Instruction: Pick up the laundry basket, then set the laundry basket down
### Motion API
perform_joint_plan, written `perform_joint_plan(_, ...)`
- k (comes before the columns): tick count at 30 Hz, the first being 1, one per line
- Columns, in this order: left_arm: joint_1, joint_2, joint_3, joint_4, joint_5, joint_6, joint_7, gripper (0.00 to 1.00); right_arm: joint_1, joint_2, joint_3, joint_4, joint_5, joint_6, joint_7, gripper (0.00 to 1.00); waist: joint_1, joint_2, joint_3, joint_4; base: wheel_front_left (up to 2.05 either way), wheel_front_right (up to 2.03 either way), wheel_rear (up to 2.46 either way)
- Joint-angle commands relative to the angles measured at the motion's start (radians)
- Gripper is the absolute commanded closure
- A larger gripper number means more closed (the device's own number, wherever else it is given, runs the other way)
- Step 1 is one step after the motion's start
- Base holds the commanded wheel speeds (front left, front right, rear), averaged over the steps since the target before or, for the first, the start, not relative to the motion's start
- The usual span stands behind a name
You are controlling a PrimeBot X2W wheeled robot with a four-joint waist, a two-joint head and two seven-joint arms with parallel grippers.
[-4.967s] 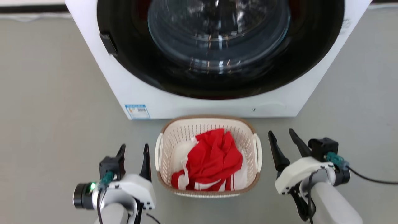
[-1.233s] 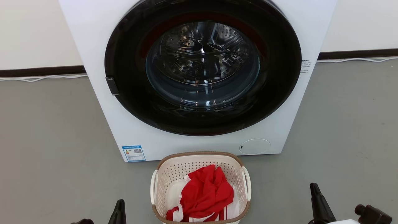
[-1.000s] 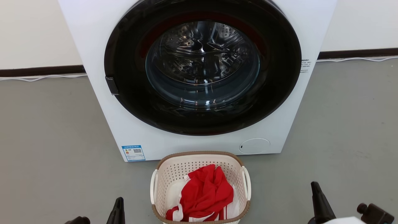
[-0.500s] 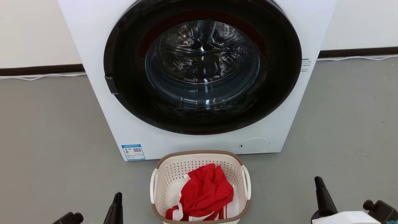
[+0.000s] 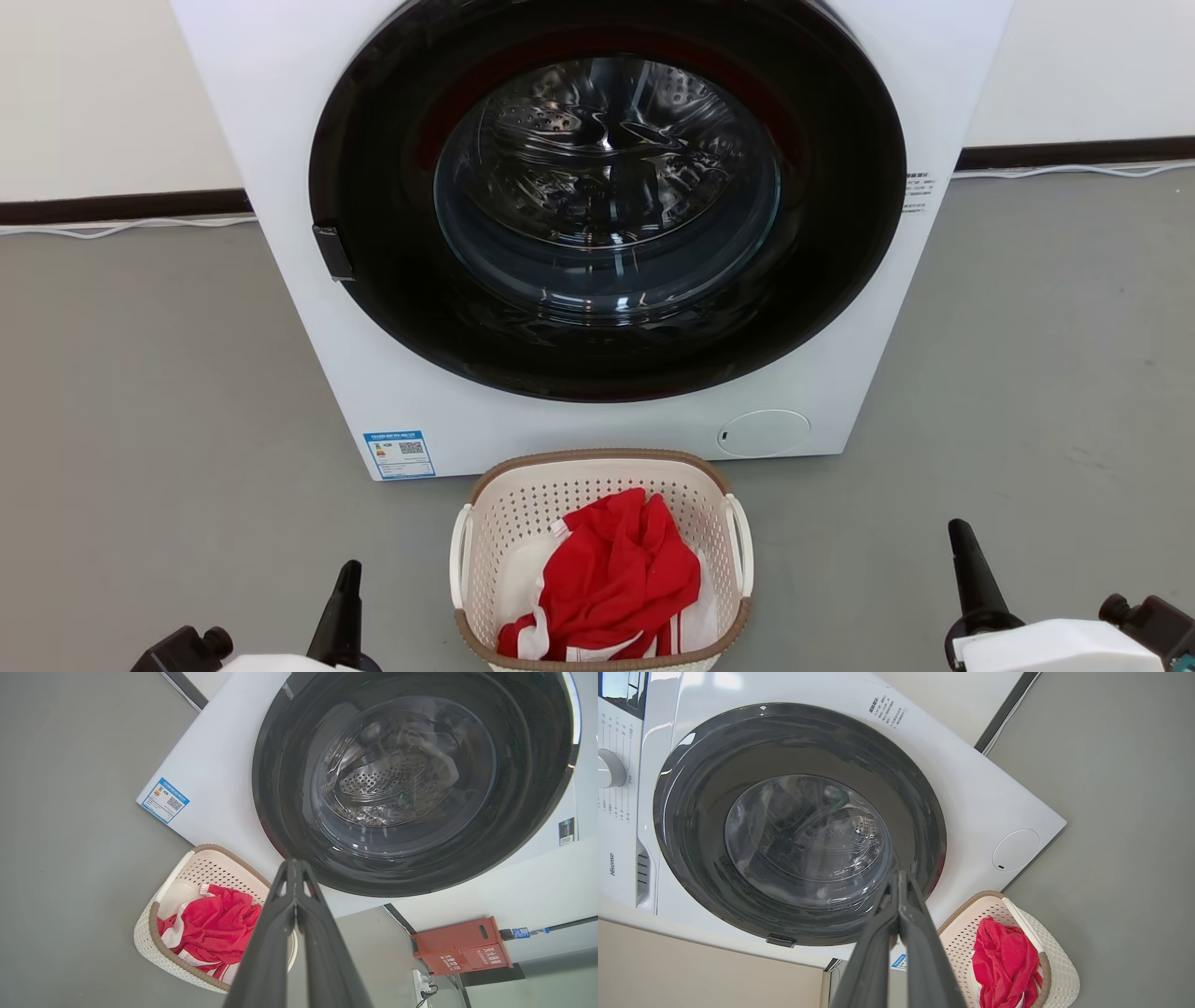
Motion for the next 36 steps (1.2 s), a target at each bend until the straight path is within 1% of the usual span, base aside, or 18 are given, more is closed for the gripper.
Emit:
perform_joint_plan(1,-0.057,0.011,0.024,-0.018,-0.026,-0.014,0.004,1.00,-0.050,-0.013,0.004,-0.025,0.024,0.004,0.008,1.00,-0.0001,-0.0001,0.000,0.000,0.00,0.00,0.00)
perform_joint_plan(19,-0.109,0.010,0.064,0.014,-0.252,-0.059,0.059,1.00,-0.082,-0.013,-0.017,-0.023,0.228,0.005,0.063,1.00,-0.0001,-0.0001,0.006,-0.002,0.00,0.00,0.00)
perform_joint_plan(36,-0.154,0.008,0.100,0.041,-0.440,-0.097,0.107,1.00,-0.109,-0.013,-0.035,-0.022,0.399,0.006,0.110,1.00,-0.0001,-0.0001,0.011,-0.003,0.00,0.00,0.00)
